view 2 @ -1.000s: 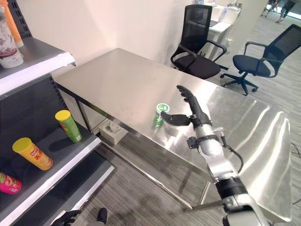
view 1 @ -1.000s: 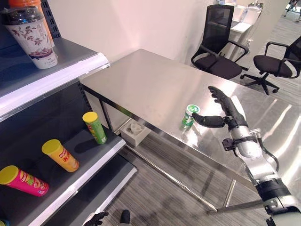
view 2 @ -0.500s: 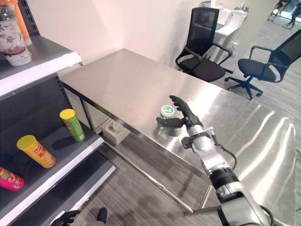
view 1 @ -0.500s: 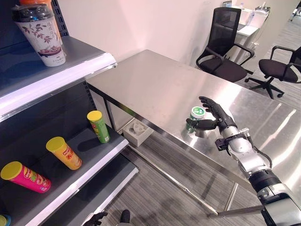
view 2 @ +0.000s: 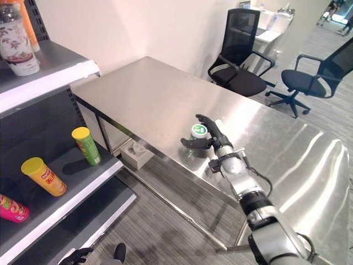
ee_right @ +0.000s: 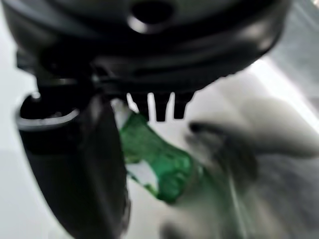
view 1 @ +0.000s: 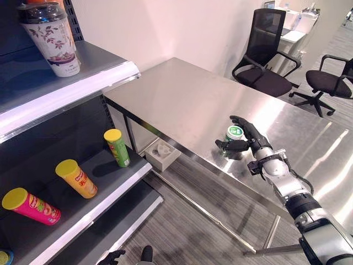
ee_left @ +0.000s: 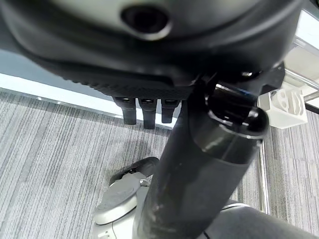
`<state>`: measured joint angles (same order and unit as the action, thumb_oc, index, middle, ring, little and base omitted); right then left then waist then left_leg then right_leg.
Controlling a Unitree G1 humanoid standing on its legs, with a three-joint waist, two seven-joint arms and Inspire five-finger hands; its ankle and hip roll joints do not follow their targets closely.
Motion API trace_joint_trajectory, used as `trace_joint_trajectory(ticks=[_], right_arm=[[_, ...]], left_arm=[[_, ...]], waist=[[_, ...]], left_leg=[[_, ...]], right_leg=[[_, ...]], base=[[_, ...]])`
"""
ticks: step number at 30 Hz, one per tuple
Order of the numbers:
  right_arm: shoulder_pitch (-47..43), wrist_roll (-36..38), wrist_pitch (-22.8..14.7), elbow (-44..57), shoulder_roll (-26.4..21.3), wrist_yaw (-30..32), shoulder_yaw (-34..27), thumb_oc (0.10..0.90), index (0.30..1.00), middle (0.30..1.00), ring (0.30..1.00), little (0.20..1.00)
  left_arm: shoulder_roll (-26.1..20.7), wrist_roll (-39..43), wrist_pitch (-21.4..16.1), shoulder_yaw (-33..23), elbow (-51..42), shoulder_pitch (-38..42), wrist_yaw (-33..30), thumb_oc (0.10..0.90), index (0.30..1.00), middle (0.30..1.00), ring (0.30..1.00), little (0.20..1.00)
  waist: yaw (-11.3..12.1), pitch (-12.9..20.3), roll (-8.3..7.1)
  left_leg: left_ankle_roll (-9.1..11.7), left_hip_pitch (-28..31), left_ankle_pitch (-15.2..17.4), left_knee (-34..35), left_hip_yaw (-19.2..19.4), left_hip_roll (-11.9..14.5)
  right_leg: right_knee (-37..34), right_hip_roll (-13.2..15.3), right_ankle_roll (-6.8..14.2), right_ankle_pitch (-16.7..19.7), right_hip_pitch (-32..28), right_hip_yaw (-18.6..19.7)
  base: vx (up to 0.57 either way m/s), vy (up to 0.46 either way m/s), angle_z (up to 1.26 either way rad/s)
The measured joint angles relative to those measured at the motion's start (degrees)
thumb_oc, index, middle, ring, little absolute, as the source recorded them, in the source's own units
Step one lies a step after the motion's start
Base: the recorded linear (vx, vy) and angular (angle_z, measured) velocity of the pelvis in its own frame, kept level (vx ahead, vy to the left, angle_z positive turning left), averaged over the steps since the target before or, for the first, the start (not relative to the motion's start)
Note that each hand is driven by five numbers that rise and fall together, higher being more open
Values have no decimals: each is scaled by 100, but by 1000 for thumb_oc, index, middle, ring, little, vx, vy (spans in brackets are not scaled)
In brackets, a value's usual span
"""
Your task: Put the goods on the table back onto the shelves and tidy them up.
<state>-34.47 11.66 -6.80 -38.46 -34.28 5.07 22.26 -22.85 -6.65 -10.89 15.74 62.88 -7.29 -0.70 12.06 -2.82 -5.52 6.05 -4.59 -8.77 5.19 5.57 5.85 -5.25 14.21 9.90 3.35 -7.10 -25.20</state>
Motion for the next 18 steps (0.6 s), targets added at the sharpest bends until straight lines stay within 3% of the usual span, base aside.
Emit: trace_joint_trajectory(ticks=[9, 10, 11, 13, 14, 15, 18], right_arm=[[-1, 21, 2, -9, 11, 10, -1, 800, 900, 900, 900, 900], [-1, 23, 1, -9, 12, 11, -1, 736, 804, 804, 804, 804], [-3, 24, 1, -9, 12, 11, -1, 601, 601, 601, 601, 601], [-24, 24, 0, -28, 12, 29, -1, 518, 476, 476, 476, 476], [-83, 24, -6, -105, 26, 32, -1, 422, 333, 333, 333, 333], [-155, 24, -5, -188, 30, 41, -9, 400, 300, 300, 300, 300], [-229, 24, -3, -227, 34, 41, -16, 400, 300, 300, 300, 300]], left_arm=[[1, 208, 0, 0, 2, -53, -3, 800, 900, 900, 900, 900], [1, 208, 0, 0, 2, -53, -3, 800, 900, 900, 900, 900], [1, 208, 0, 0, 2, -57, -3, 800, 900, 900, 900, 900], [1, 208, 0, 0, 2, -68, -3, 800, 900, 900, 900, 900], [0, 208, 0, 0, 2, -70, -3, 800, 900, 900, 900, 900], [1, 209, 0, 1, 2, -70, -3, 800, 900, 900, 900, 900], [1, 209, 0, 0, 2, -68, -3, 800, 900, 900, 900, 900]], waist=[[-18, 0, -1], [-14, 0, -2], [-10, 0, -2], [-10, 0, -1], [-15, 1, -2], [-16, 1, -2], [-15, 3, -5]], left_leg=[[-13, -64, -12, 1, -110, -49], [-17, -73, -17, 1, -126, -58], [-18, -76, -17, 1, -130, -62], [-18, -79, -17, 2, -135, -69], [-18, -78, -17, 2, -135, -69], [-18, -78, -17, 2, -136, -68], [-18, -78, -17, 1, -137, -69]], right_leg=[[0, 3, 5, -4, -9, -107], [0, 6, 6, -5, -12, -118], [0, 10, 6, -5, -12, -121], [0, 14, 6, -5, -13, -124], [0, 14, 6, -5, -13, -124], [0, 13, 6, -5, -13, -124], [0, 13, 6, -5, -14, -125]], base=[[12, 13, 5], [18, 21, 8], [18, 20, 5], [0, 0, 0], [0, 0, 0], [0, 0, 0], [0, 0, 0]])
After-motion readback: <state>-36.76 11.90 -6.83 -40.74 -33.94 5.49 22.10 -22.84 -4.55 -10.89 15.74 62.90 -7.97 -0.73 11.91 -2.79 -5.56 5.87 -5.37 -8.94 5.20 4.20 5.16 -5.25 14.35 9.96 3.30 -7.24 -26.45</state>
